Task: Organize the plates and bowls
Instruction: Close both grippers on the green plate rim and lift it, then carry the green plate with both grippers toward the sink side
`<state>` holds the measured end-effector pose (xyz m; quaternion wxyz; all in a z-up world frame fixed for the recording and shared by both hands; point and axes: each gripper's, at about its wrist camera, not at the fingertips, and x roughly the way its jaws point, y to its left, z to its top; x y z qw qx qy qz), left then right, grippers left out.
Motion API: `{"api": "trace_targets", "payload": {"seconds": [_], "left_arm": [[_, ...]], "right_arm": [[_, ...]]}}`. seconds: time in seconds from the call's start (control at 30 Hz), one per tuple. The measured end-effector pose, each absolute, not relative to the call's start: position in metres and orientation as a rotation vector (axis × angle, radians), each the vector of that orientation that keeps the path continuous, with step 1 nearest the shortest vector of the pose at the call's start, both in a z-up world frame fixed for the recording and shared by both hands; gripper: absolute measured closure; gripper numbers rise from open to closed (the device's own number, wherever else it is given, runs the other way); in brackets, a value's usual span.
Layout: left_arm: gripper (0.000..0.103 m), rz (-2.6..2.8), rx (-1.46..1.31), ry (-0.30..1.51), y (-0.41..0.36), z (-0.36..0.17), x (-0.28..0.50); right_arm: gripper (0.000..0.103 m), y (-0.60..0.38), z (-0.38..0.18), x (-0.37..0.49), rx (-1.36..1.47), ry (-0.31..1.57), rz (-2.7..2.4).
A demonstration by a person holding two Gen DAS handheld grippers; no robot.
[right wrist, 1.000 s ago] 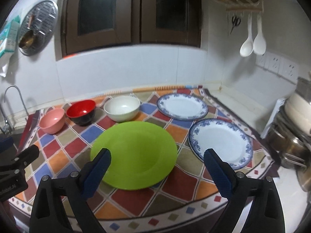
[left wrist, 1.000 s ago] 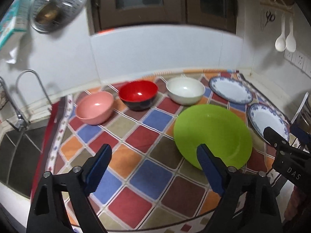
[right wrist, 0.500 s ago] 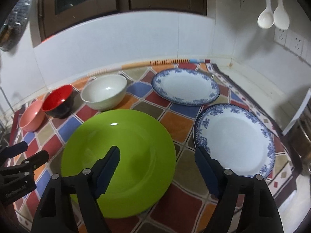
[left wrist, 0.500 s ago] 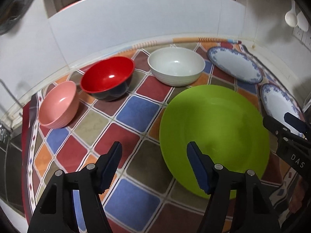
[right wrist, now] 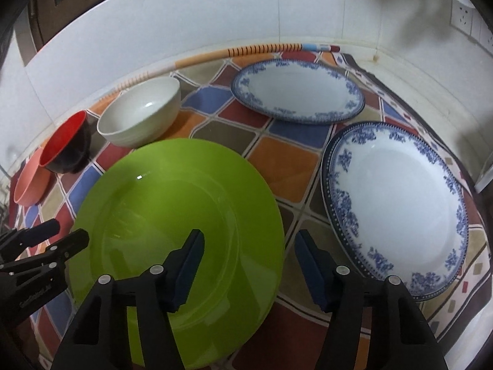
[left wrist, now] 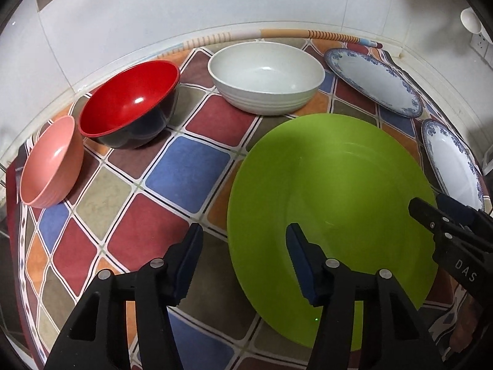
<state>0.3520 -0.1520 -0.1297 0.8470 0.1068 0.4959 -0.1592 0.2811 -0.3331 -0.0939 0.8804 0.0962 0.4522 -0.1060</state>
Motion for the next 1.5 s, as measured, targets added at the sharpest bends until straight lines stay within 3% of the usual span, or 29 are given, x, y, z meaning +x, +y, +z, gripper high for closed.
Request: {"api": "trace_targets", "payload": {"seconds": [0.43,0.67,1.5], "left_arm": [[0.062,-0.360,0.201,1.079,-0.159,-0.142,0.362],[0.063,-0.353,0.194,1.072,-0.159,-0.142,0.363],[0.064,-0.238,0.109,0.971,-0.111,-0.097,0.324]], "right_arm": [[0.053,-0.335,-0.102,0.287,0.210,0.980,-0.220],[0.061,-0.338,-0.108,0.290,0.220,0.996,-0.229],[0.063,-0.317,-0.077,0.277,0.191,0.926,-0.163]]}}
